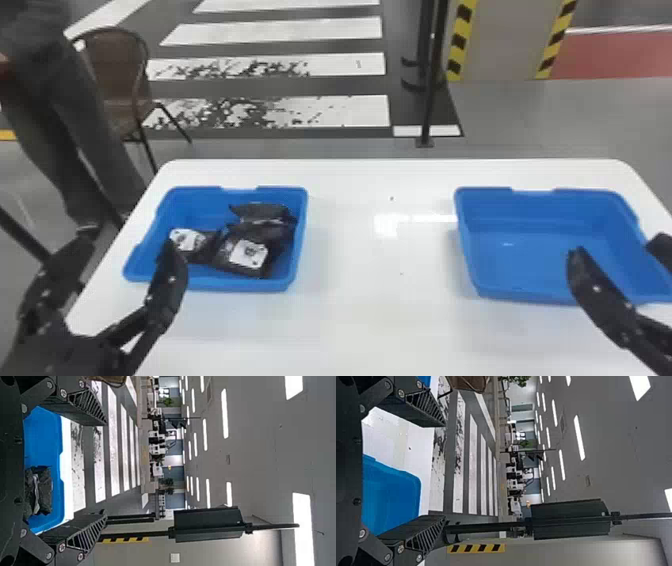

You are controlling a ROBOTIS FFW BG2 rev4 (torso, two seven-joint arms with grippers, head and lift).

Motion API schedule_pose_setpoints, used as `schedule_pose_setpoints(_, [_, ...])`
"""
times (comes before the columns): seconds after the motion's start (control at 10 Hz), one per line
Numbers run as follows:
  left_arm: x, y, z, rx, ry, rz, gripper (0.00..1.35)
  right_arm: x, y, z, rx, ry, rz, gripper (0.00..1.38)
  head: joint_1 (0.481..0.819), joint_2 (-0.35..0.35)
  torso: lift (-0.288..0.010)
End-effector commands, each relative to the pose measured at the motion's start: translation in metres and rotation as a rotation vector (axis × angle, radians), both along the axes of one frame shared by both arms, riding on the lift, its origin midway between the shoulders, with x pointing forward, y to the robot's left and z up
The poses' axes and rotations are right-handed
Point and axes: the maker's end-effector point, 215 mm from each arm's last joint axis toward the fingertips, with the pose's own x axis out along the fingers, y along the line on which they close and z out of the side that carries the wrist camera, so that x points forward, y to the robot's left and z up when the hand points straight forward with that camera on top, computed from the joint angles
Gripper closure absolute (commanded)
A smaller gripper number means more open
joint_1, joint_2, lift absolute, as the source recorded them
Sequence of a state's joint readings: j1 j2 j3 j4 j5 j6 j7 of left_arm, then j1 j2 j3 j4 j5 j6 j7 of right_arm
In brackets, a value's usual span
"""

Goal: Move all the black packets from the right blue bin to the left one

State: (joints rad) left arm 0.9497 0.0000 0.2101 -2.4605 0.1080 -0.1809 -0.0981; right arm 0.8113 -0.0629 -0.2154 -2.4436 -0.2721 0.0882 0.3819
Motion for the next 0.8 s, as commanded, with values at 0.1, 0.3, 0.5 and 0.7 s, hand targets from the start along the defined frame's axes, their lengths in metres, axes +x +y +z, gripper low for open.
schedule_pose_setpoints(0.1, [-0.0002,0.0008,0.0002,0.0,-0.001,0.003,0.22,0.0002,-0.0008,-0.0035,0.002,0.006,-0.001,0.22,0.695,0.104,-0.14])
schedule_pose_setpoints(0.3, [-0.0004,0.0029,0.0005,0.007,0.0,0.006,0.22,0.0008,-0.0001,-0.0006,0.003,-0.004,-0.001,0.22,0.695,0.105,-0.14])
schedule_pose_setpoints(0.5, [-0.0013,0.0043,0.0014,0.009,-0.003,0.008,0.22,0.0002,-0.0004,-0.002,0.003,-0.001,-0.001,0.22,0.695,0.108,-0.14])
schedule_pose_setpoints(0.7, [-0.0018,0.0056,0.0038,0.013,-0.01,0.01,0.22,0.0002,-0.0004,-0.0019,0.005,-0.001,-0.001,0.22,0.695,0.11,-0.14])
